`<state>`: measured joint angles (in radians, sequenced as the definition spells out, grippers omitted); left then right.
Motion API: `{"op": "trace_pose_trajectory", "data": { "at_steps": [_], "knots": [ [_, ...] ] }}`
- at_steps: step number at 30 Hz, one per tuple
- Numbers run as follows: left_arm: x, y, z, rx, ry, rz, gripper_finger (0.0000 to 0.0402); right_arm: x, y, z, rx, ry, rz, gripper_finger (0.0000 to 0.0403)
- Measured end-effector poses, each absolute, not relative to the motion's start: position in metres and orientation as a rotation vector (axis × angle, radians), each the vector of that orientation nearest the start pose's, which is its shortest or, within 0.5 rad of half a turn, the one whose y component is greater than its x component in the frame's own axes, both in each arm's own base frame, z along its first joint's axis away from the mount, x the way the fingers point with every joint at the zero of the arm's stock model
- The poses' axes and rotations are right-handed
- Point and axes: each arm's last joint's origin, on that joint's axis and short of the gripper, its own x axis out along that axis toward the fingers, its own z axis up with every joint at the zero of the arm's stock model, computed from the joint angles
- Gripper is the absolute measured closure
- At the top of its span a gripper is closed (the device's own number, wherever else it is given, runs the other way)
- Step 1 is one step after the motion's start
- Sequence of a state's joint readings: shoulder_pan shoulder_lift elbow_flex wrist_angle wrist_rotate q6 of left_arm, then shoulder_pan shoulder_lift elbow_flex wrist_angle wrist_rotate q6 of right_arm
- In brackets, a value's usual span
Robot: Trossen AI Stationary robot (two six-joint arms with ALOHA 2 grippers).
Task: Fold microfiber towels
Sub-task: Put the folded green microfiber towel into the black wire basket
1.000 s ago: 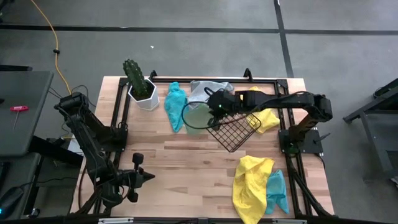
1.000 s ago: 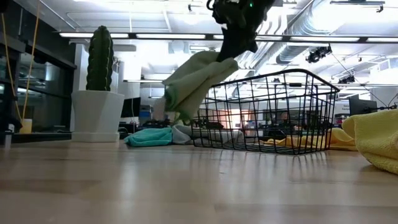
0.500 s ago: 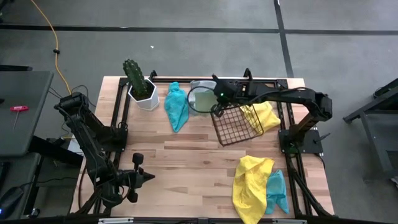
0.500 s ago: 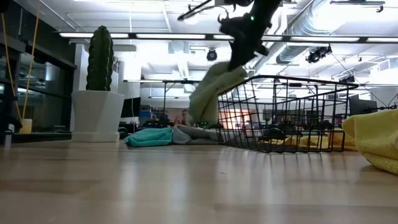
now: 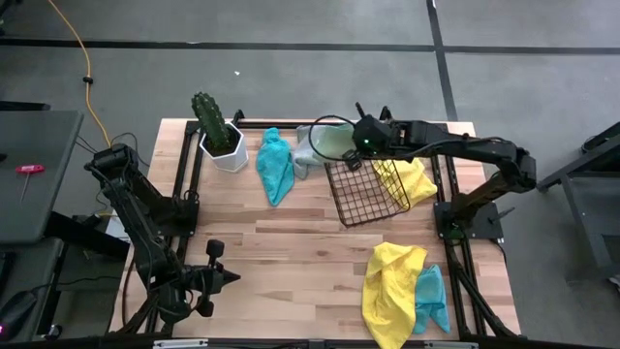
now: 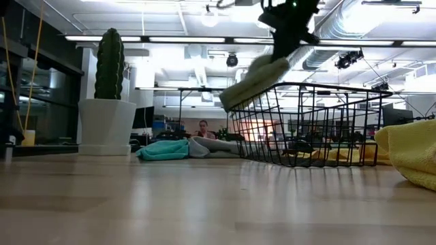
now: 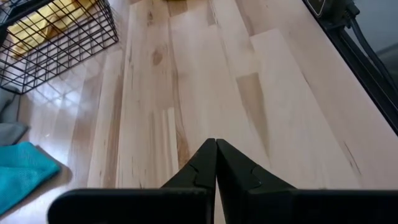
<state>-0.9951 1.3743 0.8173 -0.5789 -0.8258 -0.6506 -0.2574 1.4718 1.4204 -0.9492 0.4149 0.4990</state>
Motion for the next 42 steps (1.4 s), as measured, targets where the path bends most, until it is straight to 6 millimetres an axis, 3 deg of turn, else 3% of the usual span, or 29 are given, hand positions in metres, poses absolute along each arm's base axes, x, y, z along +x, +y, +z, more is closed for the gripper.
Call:
{"op": "trace_pose_trajectory", "data": {
  "at_steps": [10, 17, 29, 42],
  "knots": [
    [0.151, -0.194, 0.205, 0.272, 0.691, 0.073, 0.0401, 0.301, -0.105, 0.285, 0.4, 1.079, -0.882, 0.0403],
    [0.151, -0.194, 0.204, 0.27, 0.696, 0.068, 0.0401, 0.305, -0.109, 0.259, 0.404, 1.257, -0.888, 0.0403],
    [0.151, -0.194, 0.204, 0.267, 0.702, 0.062, 0.0401, 0.314, -0.112, 0.236, 0.41, 1.364, -0.845, 0.0403],
    [0.151, -0.194, 0.204, 0.266, 0.708, 0.057, 0.0401, 0.31, -0.125, 0.23, 0.593, 1.24, -1.137, 0.0396]
  ]
}}
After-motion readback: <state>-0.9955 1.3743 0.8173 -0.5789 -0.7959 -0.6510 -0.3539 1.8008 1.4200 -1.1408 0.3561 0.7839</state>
